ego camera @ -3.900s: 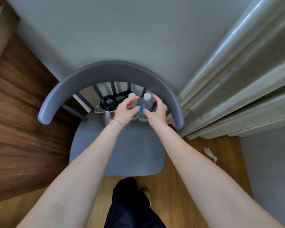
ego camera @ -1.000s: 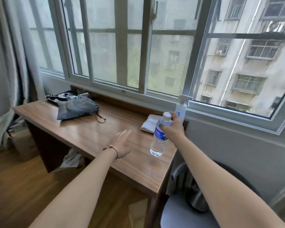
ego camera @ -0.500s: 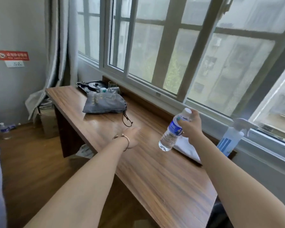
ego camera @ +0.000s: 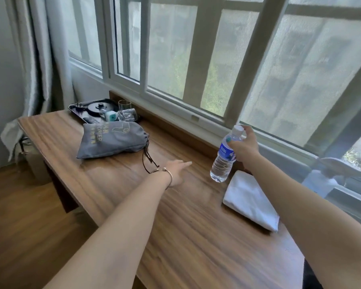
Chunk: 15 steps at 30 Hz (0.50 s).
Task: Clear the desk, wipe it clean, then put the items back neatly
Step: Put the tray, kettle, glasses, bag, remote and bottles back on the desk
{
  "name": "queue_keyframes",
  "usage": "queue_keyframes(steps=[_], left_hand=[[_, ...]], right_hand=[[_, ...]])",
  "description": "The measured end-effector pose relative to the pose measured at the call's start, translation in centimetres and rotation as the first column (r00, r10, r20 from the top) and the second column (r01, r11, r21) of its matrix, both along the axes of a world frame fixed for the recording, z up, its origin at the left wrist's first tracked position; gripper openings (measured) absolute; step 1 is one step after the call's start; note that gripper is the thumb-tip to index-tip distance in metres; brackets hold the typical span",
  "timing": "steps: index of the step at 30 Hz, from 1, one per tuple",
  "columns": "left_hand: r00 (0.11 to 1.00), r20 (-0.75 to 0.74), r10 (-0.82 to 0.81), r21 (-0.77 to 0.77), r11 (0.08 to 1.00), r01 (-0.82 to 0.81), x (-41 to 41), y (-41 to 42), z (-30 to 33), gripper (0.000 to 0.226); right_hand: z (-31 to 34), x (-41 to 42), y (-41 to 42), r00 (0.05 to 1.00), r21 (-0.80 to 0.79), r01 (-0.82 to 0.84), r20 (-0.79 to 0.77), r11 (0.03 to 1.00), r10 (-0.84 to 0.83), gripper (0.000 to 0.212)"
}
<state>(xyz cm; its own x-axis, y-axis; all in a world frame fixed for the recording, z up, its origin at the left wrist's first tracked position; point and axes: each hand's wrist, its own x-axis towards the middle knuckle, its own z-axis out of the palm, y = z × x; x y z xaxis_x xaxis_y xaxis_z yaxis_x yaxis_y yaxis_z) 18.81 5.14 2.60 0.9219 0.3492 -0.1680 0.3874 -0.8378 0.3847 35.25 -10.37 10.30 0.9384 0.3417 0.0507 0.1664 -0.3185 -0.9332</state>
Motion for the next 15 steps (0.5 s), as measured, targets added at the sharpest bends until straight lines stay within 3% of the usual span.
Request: queue_keyframes(steps=[15], left_hand=[[0.995, 0.037, -0.09, -0.085, 0.992, 0.092, 4.8, 1.4, -0.8, 0.071]], right_hand=[[-1.5, 3.7, 0.4, 0.989, 0.055, 0.065, -0.134, 0.996, -0.057, 0.049]])
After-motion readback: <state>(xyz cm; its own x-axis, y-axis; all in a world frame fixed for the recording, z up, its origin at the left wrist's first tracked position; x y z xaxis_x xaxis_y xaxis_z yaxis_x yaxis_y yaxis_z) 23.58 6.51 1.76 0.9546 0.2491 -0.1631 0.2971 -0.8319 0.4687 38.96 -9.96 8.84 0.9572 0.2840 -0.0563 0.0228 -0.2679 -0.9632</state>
